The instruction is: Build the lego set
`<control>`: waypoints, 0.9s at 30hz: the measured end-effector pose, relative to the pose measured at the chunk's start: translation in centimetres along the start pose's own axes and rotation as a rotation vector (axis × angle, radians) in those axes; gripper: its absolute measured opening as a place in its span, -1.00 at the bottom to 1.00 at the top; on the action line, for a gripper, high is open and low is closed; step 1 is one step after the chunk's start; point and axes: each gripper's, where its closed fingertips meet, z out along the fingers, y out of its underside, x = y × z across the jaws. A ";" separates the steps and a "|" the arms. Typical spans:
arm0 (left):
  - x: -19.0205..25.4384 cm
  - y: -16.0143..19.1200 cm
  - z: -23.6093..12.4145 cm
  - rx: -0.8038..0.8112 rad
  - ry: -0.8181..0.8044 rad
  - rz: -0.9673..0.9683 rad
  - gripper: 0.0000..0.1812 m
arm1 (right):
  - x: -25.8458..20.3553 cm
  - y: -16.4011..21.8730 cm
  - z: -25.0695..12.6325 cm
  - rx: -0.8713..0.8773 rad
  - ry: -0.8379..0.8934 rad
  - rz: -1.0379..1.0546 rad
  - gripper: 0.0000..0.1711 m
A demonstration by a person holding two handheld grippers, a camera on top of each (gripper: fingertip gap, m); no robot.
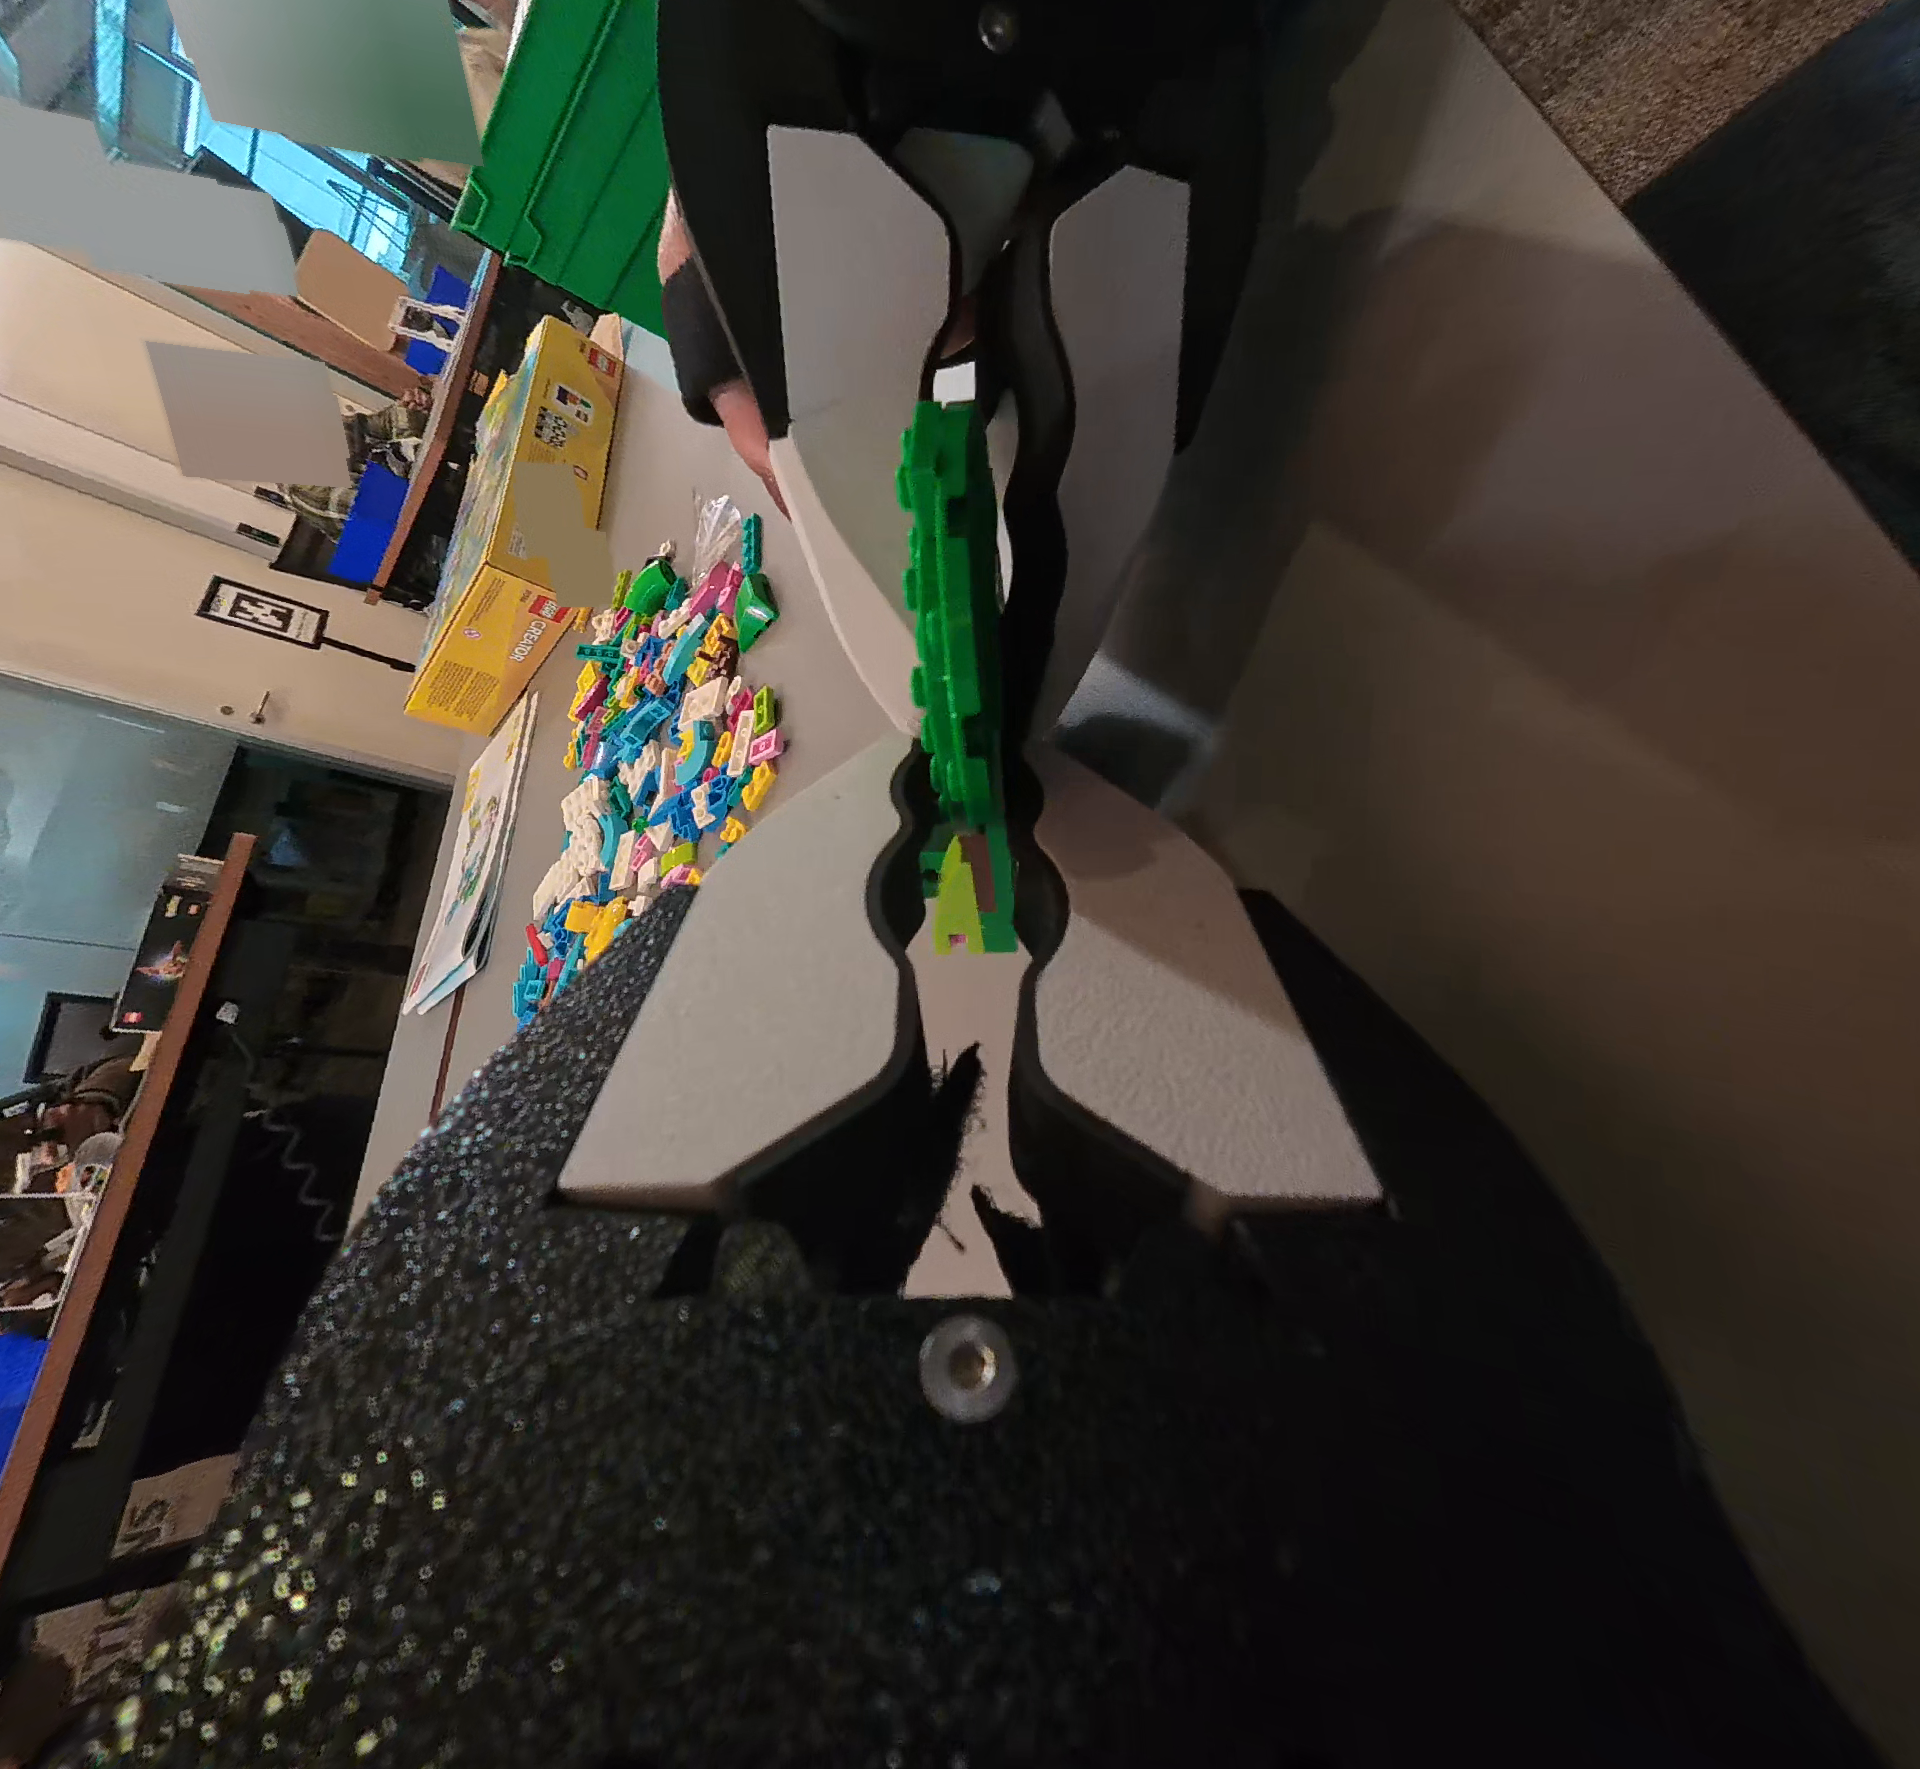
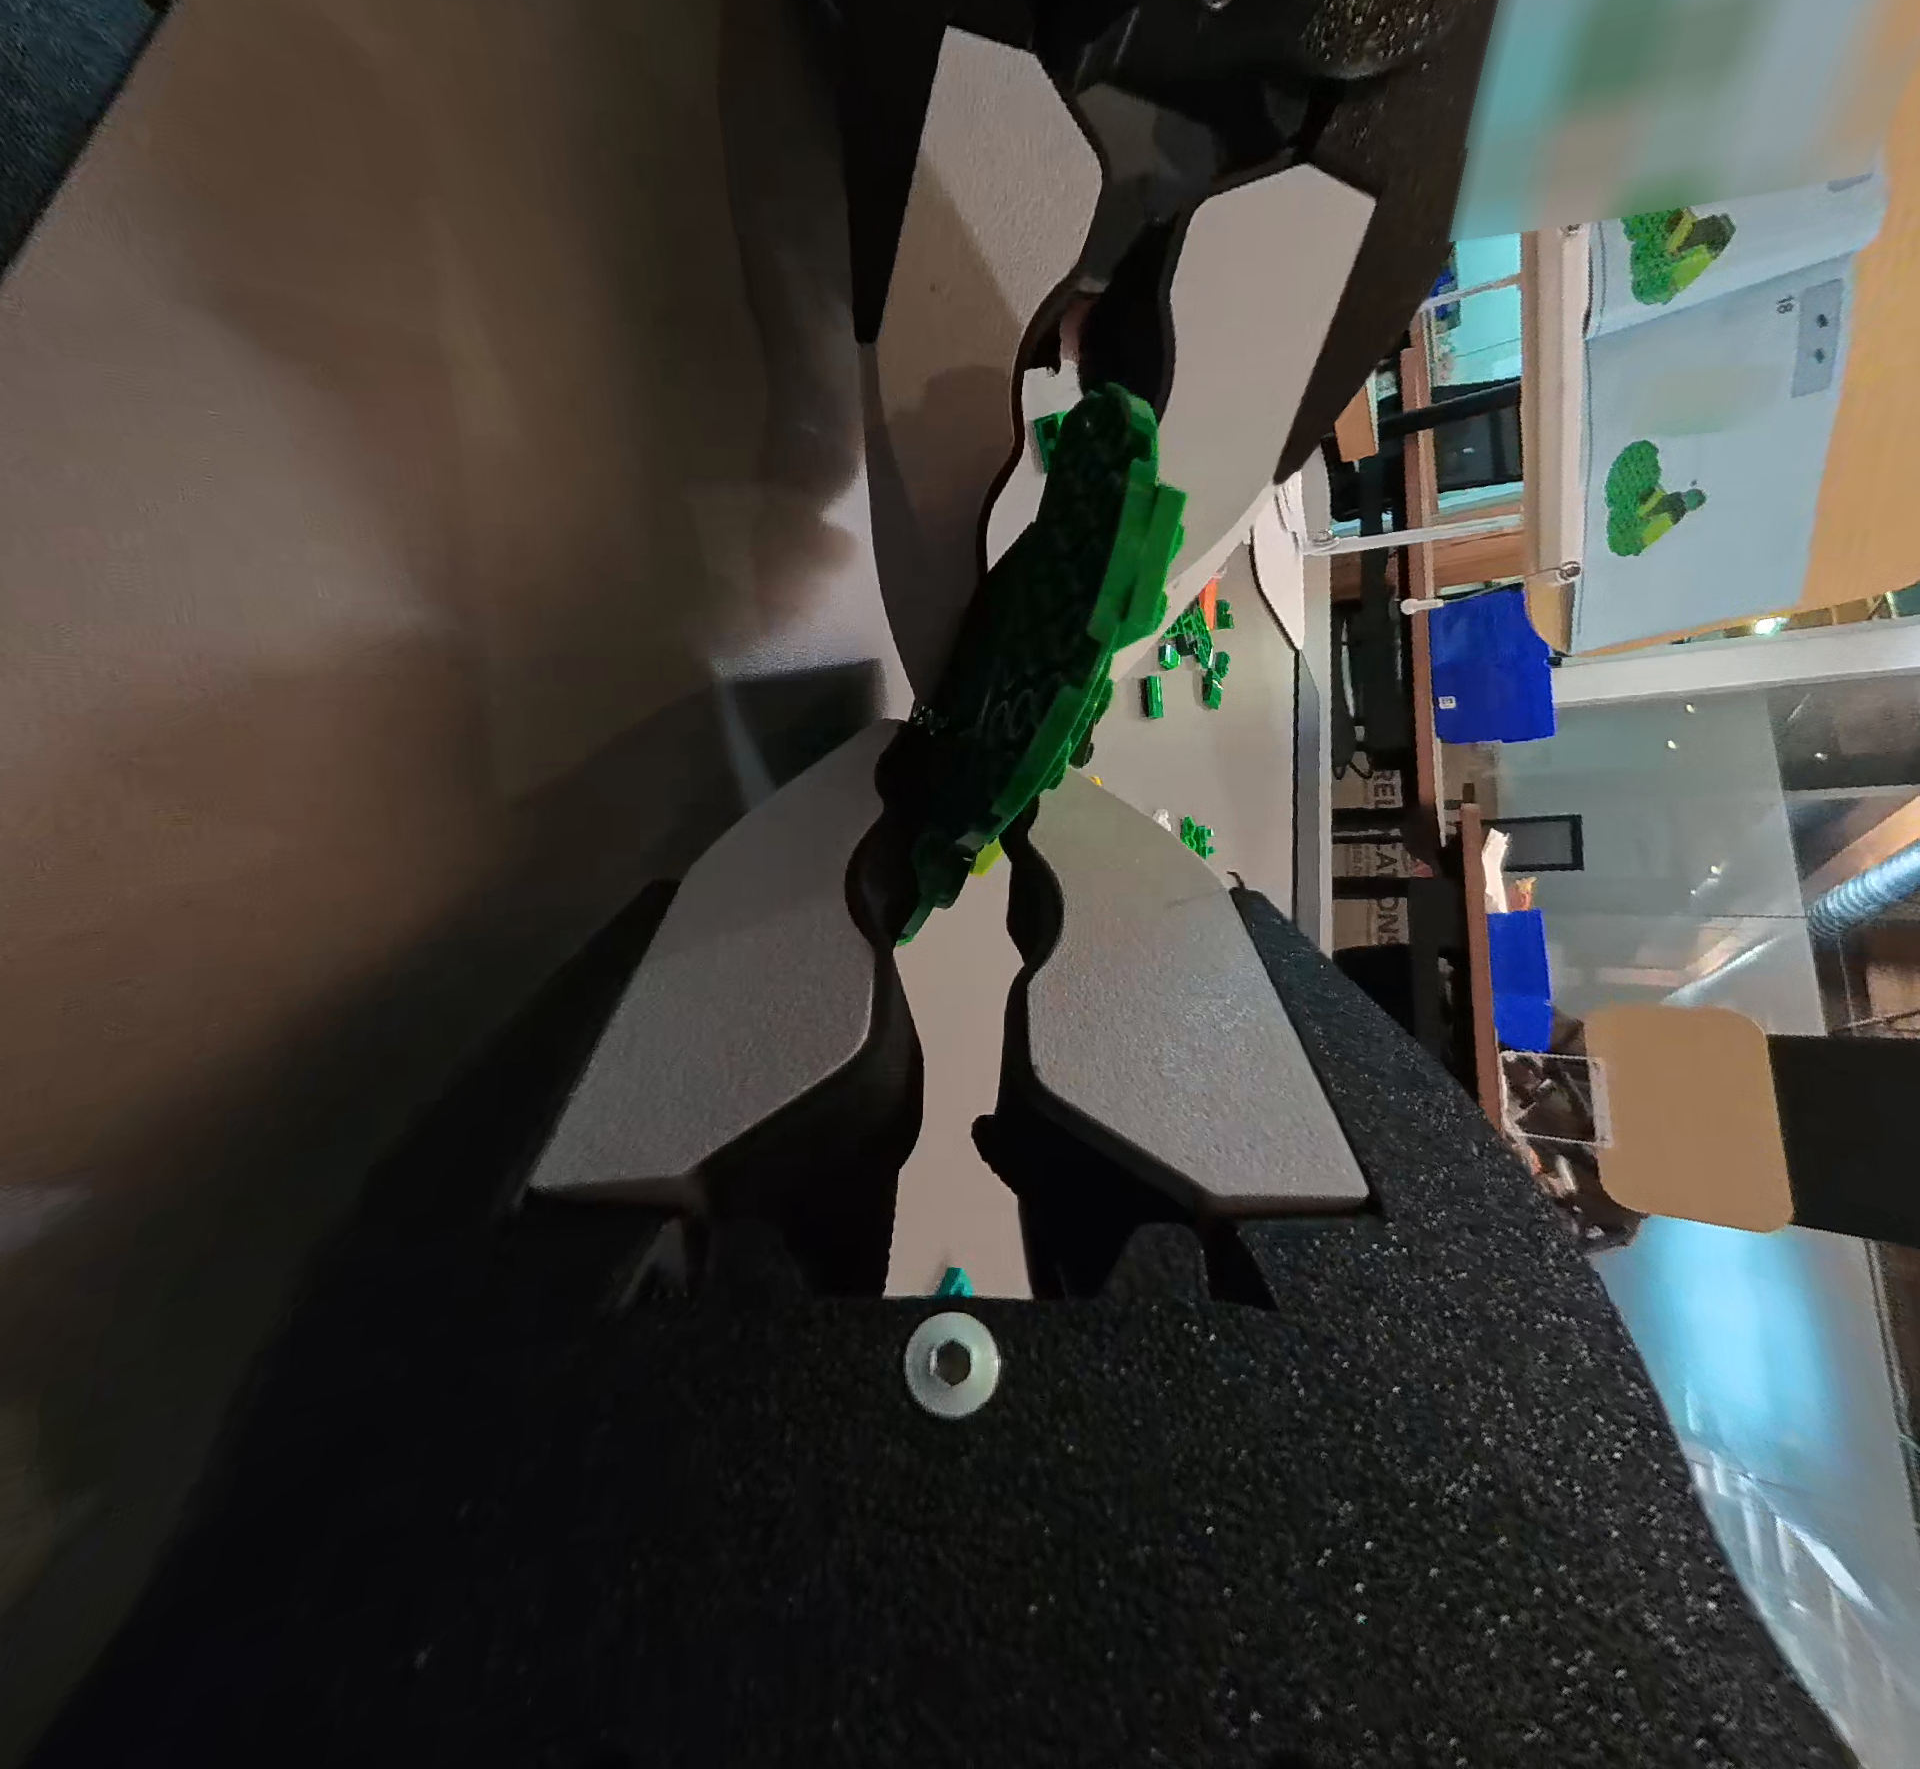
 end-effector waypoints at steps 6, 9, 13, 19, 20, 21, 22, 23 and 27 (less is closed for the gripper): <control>-0.4 0.3 0.4 0.004 -0.048 -0.021 -0.86 | 0.4 0.6 0.2 0.001 0.042 0.033 -0.84; -1.7 0.1 0.1 0.000 -0.133 -0.045 -0.59 | 0.9 0.8 0.0 0.005 0.075 0.039 -0.84; -2.8 0.1 -1.0 0.052 -0.149 -0.130 -0.39 | 1.5 1.0 -0.3 0.018 0.116 0.034 -0.85; -3.1 1.4 -1.0 0.006 -0.165 -0.115 -0.30 | 2.6 -0.7 -1.4 0.163 0.147 0.112 -0.85; -3.0 1.1 -0.9 0.015 -0.164 -0.102 -0.32 | 2.6 -1.0 -1.5 0.187 0.144 0.124 -0.85; -2.9 0.7 -0.9 0.027 -0.167 -0.086 -0.35 | 2.7 -1.2 -1.6 0.208 0.141 0.135 -0.85; -2.8 0.3 -0.9 0.042 -0.171 -0.073 -0.39 | 2.7 -1.5 -1.7 0.226 0.138 0.144 -0.85; -2.8 -0.1 -1.0 0.059 -0.173 -0.066 -0.45 | 2.7 -1.7 -1.8 0.240 0.133 0.149 -0.85; -2.7 -0.7 -1.2 0.092 -0.180 -0.048 -0.60 | 2.4 -2.2 -1.9 0.265 0.117 0.152 -0.85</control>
